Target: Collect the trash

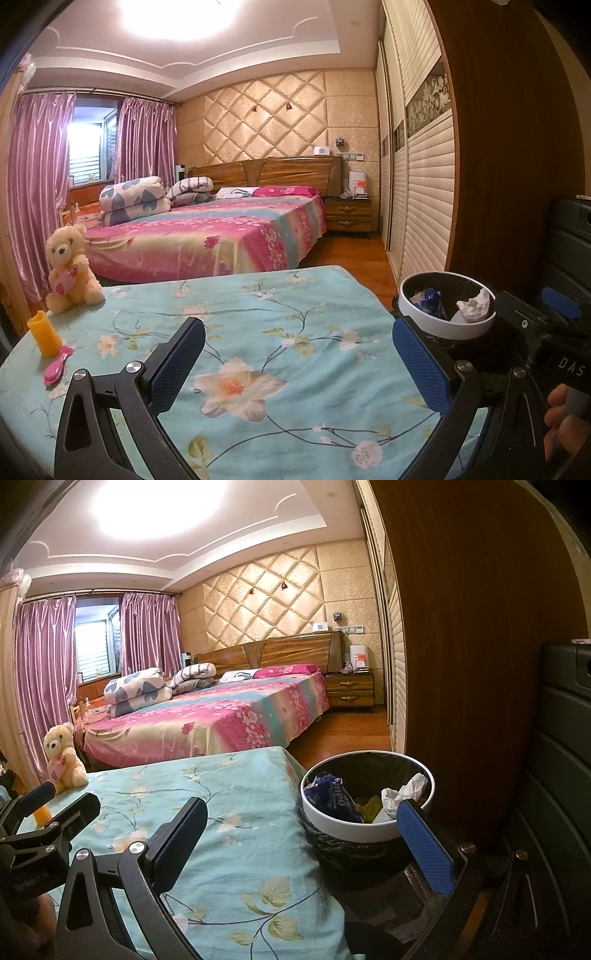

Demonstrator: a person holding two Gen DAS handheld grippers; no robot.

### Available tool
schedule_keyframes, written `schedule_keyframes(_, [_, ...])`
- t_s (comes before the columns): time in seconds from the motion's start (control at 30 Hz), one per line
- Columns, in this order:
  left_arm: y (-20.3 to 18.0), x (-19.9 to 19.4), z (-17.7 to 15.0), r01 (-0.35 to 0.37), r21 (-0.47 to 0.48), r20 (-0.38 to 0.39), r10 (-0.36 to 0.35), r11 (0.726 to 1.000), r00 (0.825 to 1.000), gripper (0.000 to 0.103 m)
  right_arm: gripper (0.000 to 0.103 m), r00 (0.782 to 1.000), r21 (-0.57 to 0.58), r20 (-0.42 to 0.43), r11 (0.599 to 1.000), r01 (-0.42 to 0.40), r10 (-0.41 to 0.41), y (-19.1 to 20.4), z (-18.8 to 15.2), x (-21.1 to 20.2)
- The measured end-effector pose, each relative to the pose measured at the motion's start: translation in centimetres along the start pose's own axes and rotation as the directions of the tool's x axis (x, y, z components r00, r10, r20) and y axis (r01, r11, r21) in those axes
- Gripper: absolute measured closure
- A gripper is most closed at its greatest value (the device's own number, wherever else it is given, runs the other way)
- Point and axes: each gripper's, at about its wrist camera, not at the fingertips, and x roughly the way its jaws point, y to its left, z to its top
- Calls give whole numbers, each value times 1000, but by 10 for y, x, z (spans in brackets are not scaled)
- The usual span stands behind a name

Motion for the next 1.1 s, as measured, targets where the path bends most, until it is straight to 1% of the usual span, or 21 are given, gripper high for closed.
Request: schedule_keyframes(1.1, [6, 3, 2, 14, -6, -11, -14, 1000, 1000, 1, 0, 1000, -2, 6, 1000, -14, 14, 7, 9, -7])
